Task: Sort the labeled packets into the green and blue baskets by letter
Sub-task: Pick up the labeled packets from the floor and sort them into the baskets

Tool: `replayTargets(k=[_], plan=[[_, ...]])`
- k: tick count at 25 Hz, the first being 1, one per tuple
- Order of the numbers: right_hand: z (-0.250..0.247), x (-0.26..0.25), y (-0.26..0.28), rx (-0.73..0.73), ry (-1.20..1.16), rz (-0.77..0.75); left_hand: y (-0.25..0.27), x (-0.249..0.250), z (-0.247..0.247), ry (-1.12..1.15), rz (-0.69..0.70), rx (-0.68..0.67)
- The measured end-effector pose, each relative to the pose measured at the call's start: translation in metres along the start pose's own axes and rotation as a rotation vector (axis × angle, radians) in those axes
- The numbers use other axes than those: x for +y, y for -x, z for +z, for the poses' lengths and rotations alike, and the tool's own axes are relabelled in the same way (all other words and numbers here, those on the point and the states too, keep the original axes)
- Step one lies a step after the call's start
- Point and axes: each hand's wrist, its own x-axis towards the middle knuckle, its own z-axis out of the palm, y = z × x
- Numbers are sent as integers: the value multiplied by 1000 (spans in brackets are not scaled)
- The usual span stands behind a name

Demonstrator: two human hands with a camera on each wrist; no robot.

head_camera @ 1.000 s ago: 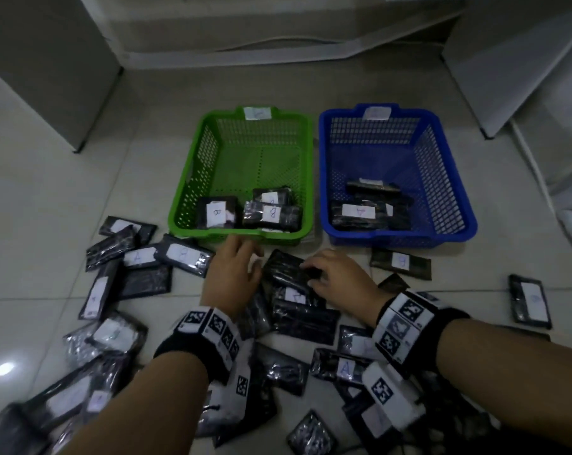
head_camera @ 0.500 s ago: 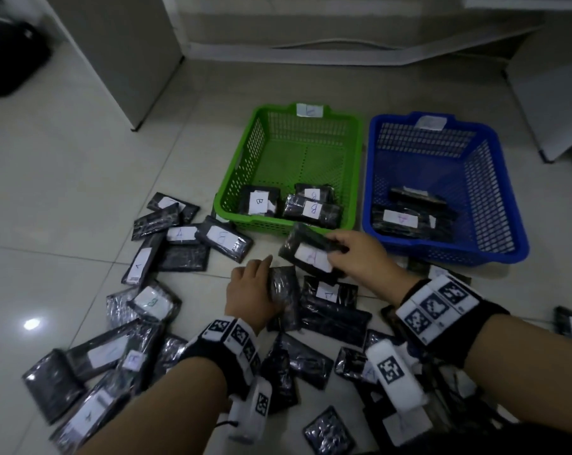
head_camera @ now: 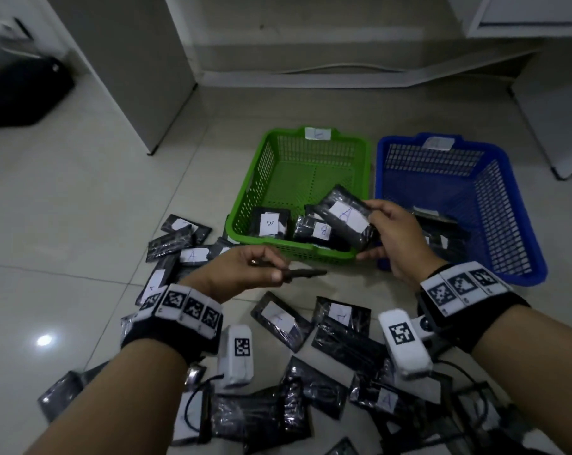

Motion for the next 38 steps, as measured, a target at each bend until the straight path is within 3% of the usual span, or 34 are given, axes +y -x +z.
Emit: replayTargets(k=[2, 5, 10, 12, 17, 20, 24, 26, 30, 35, 38], plan=[[-4, 1, -10, 55, 6, -18, -5, 8, -2, 47, 87, 35], [-10, 6, -19, 126, 22, -29, -15, 10, 0, -91, 124, 50], [-14, 15, -20, 151, 41, 4, -22, 36, -25, -300, -126, -286], [-14, 19, -20, 145, 66, 14, -26, 50, -34, -277, -133, -299], [-14, 23, -20, 129, 90, -8, -41, 41, -17, -136, 6, -89], [-26, 24, -23, 162, 106, -29, -57, 26, 1, 65, 84, 140], [-52, 23, -27, 285, 117, -35, -96, 11, 34, 91, 158, 474], [-71, 20, -29, 358, 140, -43, -117, 2, 48, -51, 133, 568], [-115, 25, -41, 428, 307, -68, -131, -6, 70, -638, 89, 578], [-132, 37, -43, 146, 645, -37, -121, -17, 79, -920, 315, 523], [-117, 38, -36, 216, 843, -210, -113, -24, 74, -1039, 359, 456]])
